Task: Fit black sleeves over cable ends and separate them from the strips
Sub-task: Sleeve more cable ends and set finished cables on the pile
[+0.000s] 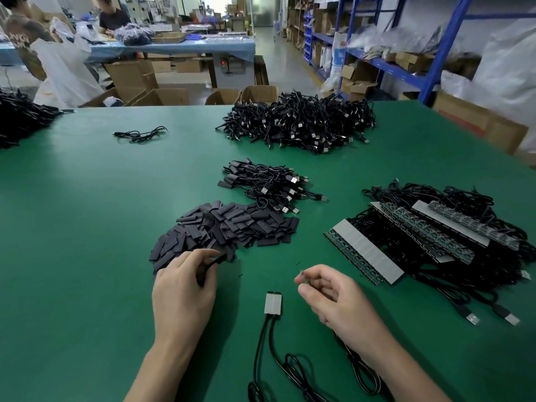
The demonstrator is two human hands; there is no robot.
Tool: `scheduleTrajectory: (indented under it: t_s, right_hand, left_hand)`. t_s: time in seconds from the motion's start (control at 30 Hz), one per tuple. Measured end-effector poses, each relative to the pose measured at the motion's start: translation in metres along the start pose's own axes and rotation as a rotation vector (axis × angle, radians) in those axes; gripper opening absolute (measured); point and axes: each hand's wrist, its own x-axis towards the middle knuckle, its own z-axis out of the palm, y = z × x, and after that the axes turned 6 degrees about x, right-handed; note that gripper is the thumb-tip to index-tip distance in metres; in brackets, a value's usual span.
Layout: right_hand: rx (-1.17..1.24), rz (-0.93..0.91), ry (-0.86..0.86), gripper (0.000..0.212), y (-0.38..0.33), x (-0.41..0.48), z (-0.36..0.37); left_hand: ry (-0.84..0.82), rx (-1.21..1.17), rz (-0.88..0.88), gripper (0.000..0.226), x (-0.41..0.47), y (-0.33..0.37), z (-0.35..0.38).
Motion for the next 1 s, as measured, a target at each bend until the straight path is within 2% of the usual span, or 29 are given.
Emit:
scheduleTrajectory:
  t_s: [0.1, 0.2, 0.33, 0.4, 0.5, 0.67, 0.77, 0.9, 1.0]
  right_hand:
    - [-0.016, -0.005, -0.037, 0.033, 0.003, 0.0, 0.0]
    - [-0.009, -0.012, -0.051, 0.038, 0.004, 0.0, 0.001]
    - [0.008, -0.017, -0.078, 0.041, 0.003, -0.001, 0.004]
    - [0.003, -0.03, -0.065, 0.04, 0.003, -0.002, 0.005]
    - [-0.004, -0.043, -0.023, 0.037, 0.003, -0.002, 0.007]
    - [0.004, -0.041, -0.057, 0.035, 0.002, -0.004, 0.011]
    - [0.065, -0.037, -0.098, 0.035, -0.002, -0.005, 0.009]
    - [0.293, 0.118, -0.117, 0.036, -0.004, -0.002, 0.003]
    - [0.275, 0.158, -0.115, 0.027, -0.005, 0.0, 0.001]
  left_hand:
    - [-0.175, -0.322, 0.1, 0.028, -0.005, 0.012, -0.002]
    - [-0.473, -0.609, 0.118, 0.028, -0.014, 0.026, -0.001]
    - [-0.603, -0.734, 0.082, 0.023, -0.022, 0.034, 0.004]
    - [-0.569, -0.674, 0.155, 0.023, -0.023, 0.034, 0.006]
    - [-0.424, -0.48, 0.366, 0.026, -0.027, 0.036, 0.009]
    - [-0.183, -0.335, 0.497, 0.025, -0.029, 0.039, 0.011]
    - [-0.147, -0.343, 0.474, 0.024, -0.026, 0.038, 0.011]
    - [-0.175, -0.488, 0.318, 0.02, -0.025, 0.036, 0.009]
    - [-0.2, -0.537, 0.278, 0.018, -0.025, 0.036, 0.009]
